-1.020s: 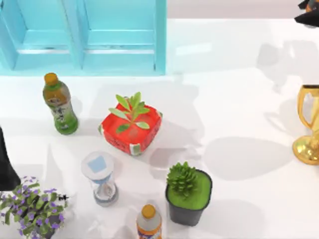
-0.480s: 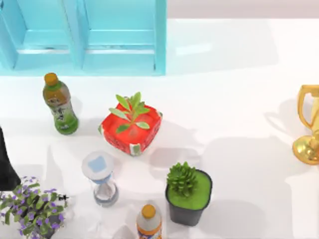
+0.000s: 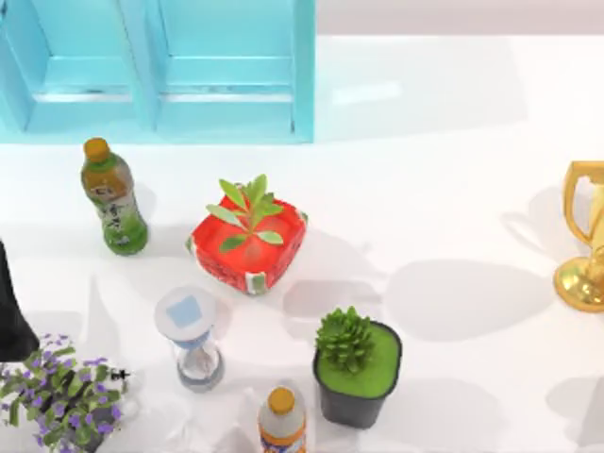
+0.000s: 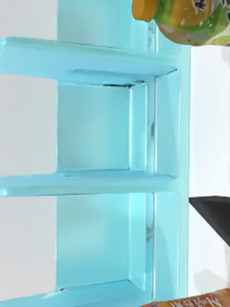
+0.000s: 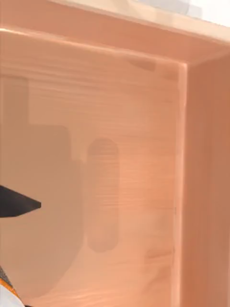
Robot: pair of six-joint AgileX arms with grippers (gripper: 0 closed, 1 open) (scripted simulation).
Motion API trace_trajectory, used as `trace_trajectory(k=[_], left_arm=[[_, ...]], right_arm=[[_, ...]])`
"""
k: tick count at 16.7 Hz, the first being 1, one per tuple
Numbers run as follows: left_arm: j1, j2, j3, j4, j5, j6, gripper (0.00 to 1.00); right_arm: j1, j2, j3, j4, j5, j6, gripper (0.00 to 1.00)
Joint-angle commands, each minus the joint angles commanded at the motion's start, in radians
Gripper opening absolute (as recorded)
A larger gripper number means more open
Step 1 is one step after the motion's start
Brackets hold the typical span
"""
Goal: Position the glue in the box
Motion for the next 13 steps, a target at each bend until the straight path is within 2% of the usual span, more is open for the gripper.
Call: trace_trajectory(k=[8,13], left_arm=[[0.0,0.0,0.0,0.0,0.0,0.0,1.0],[0.0,0.0,0.0,0.0,0.0,0.0,1.0]], right_arm=[[-0.005,0.012,-0.029,0.033,0.01,0.01,0.0],[0.049,0.136,-0.04,0.237,0.062,0.05,0.0]])
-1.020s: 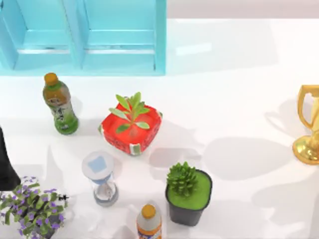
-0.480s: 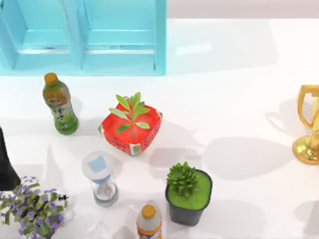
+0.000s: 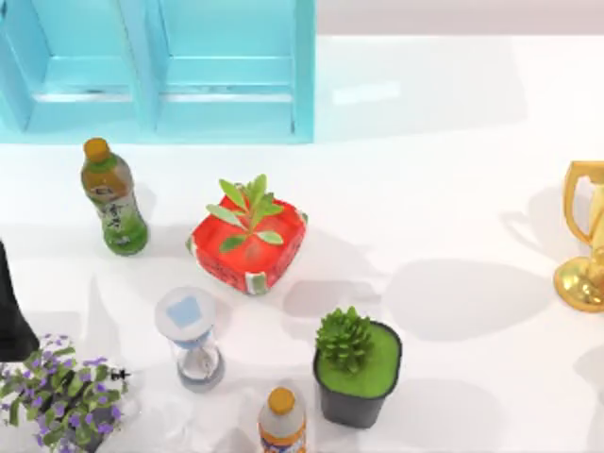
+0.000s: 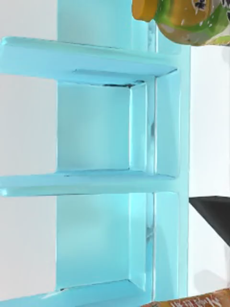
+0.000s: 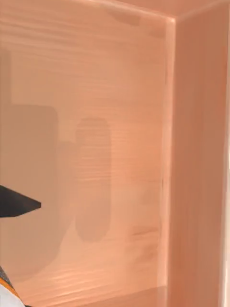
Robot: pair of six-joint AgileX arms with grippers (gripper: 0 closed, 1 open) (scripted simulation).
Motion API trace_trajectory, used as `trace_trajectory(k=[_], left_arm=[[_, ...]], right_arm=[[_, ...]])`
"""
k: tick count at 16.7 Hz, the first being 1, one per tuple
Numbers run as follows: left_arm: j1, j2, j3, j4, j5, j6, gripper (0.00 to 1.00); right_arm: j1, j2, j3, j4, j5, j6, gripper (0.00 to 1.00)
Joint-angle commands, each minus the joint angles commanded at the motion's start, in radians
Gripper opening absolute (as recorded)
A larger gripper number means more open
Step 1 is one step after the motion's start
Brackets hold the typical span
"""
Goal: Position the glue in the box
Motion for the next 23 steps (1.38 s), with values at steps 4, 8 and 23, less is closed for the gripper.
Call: trace_trajectory(k=[4,8,23], left_arm=[[0.0,0.0,0.0,0.0,0.0,0.0,1.0],[0.0,0.0,0.0,0.0,0.0,0.0,1.0],[0.0,0.0,0.0,0.0,0.0,0.0,1.0]], right_arm=[[0.052,0.108,-0.033,0.135,0.026,0.052,0.0],[0.056,0.118,-0.036,0.143,0.028,0.057,0.0],[0.056,0.118,-0.036,0.143,0.028,0.057,1.0]])
